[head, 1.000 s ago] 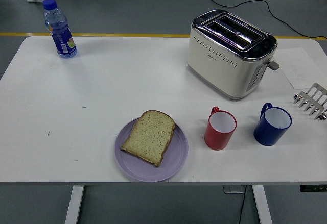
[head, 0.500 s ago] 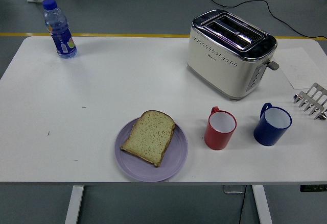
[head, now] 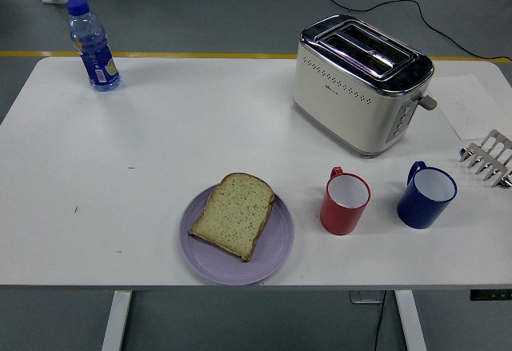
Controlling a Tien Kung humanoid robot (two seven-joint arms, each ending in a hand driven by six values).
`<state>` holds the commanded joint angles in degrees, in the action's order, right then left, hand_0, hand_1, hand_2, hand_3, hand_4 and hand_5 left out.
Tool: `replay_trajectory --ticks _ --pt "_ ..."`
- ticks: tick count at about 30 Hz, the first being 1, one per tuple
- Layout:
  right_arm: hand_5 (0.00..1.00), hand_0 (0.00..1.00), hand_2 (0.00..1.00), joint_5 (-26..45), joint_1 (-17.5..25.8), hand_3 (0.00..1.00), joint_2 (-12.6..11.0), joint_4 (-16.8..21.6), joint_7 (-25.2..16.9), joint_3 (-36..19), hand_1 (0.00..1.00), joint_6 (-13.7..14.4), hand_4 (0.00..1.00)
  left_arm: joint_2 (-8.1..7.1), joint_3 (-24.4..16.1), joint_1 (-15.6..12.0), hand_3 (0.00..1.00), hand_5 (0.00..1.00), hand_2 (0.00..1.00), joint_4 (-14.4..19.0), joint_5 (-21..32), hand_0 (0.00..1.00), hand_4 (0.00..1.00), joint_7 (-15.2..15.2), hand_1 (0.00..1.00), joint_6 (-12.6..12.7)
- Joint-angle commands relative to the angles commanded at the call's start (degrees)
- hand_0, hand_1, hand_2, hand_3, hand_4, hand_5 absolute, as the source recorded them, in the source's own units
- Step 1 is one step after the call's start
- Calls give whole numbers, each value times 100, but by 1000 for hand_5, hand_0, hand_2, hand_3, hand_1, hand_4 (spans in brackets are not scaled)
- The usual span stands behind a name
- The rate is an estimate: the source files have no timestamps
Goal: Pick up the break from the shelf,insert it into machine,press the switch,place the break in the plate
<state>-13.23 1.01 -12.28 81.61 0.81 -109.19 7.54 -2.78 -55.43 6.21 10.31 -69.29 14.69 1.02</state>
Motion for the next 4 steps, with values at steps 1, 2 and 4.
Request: replay_trajectory --ticks 1,2,4 --pt "235 690 653 4 -3 603 3 9 -3 -7 624 0 412 1 10 4 561 838 675 0 19 683 289 -1 691 2" --pt "236 688 649 5 -4 602 4 13 -4 -9 621 1 411 1 13 5 561 838 675 0 27 683 289 -2 691 3" --pt "236 688 649 10 -8 602 12 17 -4 -3 621 3 411 3 40 8 561 838 675 0 76 683 289 -9 691 10"
